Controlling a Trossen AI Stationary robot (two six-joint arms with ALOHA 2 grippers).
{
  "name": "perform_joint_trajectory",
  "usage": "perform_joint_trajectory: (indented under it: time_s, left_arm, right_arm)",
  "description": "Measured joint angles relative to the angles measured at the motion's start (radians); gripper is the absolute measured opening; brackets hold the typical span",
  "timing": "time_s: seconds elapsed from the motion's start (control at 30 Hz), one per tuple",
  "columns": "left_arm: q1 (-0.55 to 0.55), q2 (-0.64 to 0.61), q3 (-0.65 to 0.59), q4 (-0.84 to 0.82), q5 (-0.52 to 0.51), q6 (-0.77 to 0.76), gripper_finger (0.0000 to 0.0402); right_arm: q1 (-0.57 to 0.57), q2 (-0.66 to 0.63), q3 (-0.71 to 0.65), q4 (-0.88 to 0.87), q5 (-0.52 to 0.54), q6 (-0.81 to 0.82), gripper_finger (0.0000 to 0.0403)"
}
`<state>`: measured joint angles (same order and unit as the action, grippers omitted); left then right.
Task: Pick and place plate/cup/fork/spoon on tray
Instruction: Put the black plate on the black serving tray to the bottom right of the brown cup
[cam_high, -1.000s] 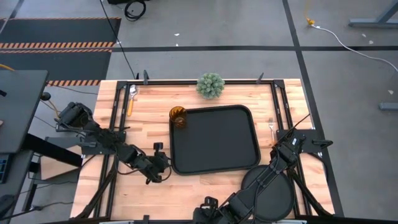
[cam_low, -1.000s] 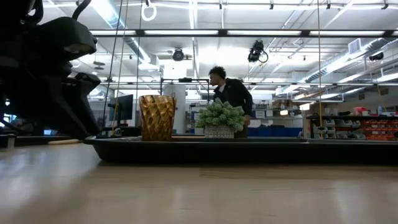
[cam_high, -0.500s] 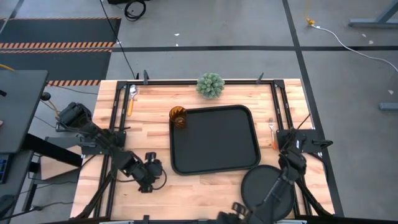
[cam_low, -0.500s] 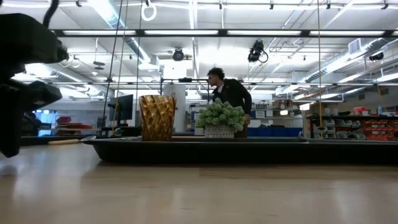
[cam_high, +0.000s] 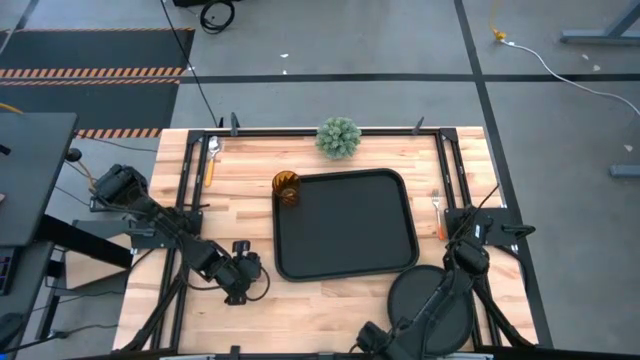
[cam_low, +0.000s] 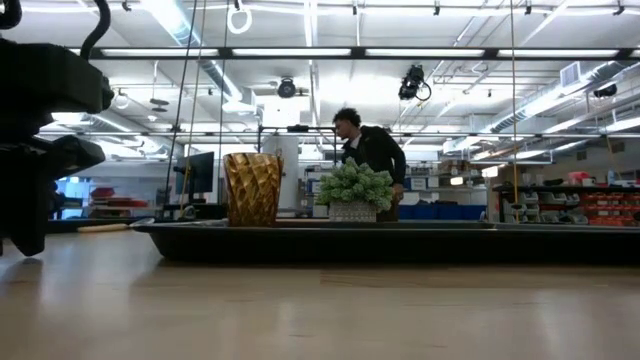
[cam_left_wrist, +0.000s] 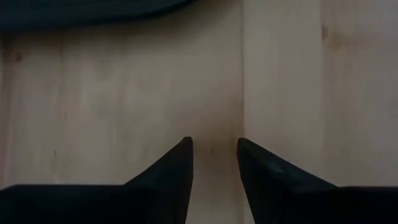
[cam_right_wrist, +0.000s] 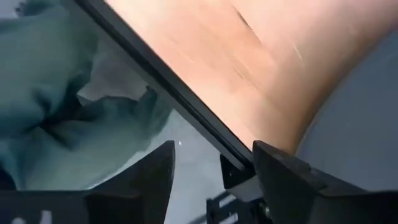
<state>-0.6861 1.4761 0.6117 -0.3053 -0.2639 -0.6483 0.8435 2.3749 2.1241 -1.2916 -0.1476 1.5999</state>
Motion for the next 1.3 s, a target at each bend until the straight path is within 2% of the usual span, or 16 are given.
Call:
perform_joint_trajectory:
  time_s: [0.2,0.37,0.6,0.77,0.87,1.07,1.2,1.3]
  left_arm:
    - [0.001,-0.001,0.000,-0.019,-0.001,-0.021,0.0133]
    - [0.001,-0.001,0.000,-0.018,-0.001,-0.047,0.0133]
    - [-0.019,-0.002,0.001,-0.014,0.024,-0.135,0.0133]
    - [-0.031,-0.006,0.008,-0.015,0.099,-0.203,0.0133]
    - [-0.032,-0.006,0.046,-0.008,0.109,-0.210,0.0133]
    - [-0.034,-0.006,0.138,0.004,0.095,-0.090,0.0133]
    - [-0.053,-0.006,0.177,0.004,0.035,0.006,0.0133]
    - [-0.067,-0.006,0.196,0.004,0.003,0.011,0.0133]
  right_arm:
    - [-0.015,-0.001,0.001,-0.102,-0.021,0.038,0.0193]
    - [0.002,-0.002,-0.001,-0.208,-0.022,0.104,0.0188]
    - [0.032,-0.004,-0.059,-0.086,0.069,0.152,0.0188]
    - [0.036,-0.005,-0.159,-0.031,0.048,0.175,0.0187]
    - [0.037,-0.003,-0.204,-0.017,0.013,0.175,0.0187]
    - [0.034,-0.003,-0.214,-0.012,-0.004,0.173,0.0168]
    - [0.032,-0.003,-0.205,-0.018,0.000,0.172,0.0152]
    - [0.032,-0.003,-0.205,-0.034,0.033,0.167,0.0140]
